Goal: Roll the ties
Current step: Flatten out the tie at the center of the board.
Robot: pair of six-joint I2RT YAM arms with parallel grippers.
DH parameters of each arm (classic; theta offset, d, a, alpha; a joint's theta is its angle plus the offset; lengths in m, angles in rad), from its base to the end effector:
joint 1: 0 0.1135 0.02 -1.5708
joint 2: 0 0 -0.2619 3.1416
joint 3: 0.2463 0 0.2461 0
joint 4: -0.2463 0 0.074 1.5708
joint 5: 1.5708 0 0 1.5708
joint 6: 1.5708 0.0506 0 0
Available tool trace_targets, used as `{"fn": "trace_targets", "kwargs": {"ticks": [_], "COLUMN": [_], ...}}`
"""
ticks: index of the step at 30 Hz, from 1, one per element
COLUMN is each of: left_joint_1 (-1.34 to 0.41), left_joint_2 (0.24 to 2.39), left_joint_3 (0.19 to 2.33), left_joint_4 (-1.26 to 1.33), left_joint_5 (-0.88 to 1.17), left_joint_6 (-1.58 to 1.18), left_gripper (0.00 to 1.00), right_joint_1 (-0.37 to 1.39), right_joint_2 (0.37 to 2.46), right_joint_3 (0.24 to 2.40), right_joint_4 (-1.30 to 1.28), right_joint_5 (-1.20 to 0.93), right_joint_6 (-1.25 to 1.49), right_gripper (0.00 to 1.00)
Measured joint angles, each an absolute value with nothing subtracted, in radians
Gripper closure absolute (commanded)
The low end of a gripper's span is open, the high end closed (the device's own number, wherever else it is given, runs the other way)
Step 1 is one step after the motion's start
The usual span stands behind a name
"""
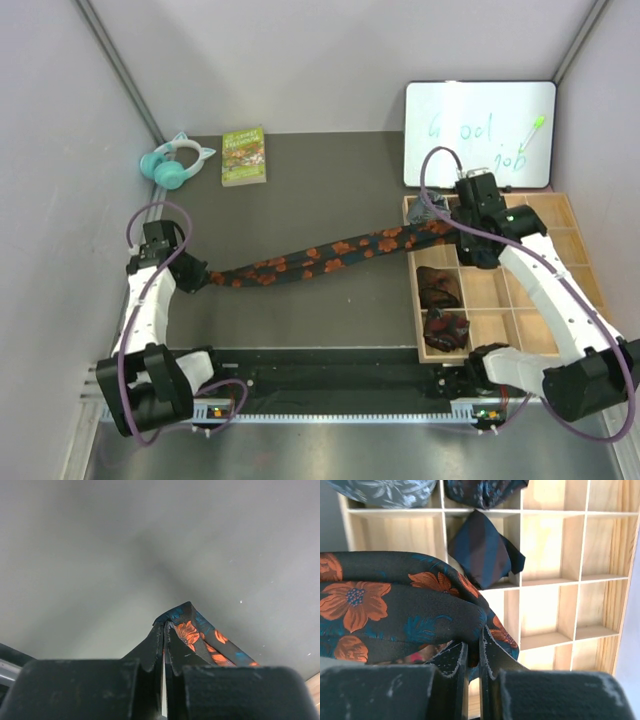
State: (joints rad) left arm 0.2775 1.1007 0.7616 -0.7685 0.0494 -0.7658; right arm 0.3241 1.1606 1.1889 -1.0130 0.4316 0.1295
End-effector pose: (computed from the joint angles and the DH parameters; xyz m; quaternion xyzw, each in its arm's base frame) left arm 0.1950 0.0529 0.2128 -0.4799 0.8464 -0.0788 0.2168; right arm 0.2141 0.0496 0.3205 -0.0293 0.9367 -0.1363 0.3210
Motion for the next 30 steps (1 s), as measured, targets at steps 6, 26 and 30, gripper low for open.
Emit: {"fn": "trace_targets", "kwargs": {"ticks": [6,26,30], "left_joint_1": [0.259,-0.165,-0.165], "left_joint_2": [1.113,1.021,0.972], "left_joint_3": [0.732,0.815,0.736], "left_joint_4": [-0.759,-0.722,-0.703], "left_joint_5": [0.038,-0.225,-0.228], "left_joint_6": [-0.743,-0.667,-0.683], "left_gripper": [0.01,0.09,0.12], "right_joint_1": [0.310,0.243,0.194], "right_joint_2": [1.203,1.044,1.028], "right_joint_3": [1.100,1.050,1.005], "right_joint_4": [-0.973,-0.852,-0.830], "right_joint_5": [0.434,0.317,0.296], "right_joint_6": [0.123,0.392,0.478], "right_gripper": [0.31,0.04,0.11]}}
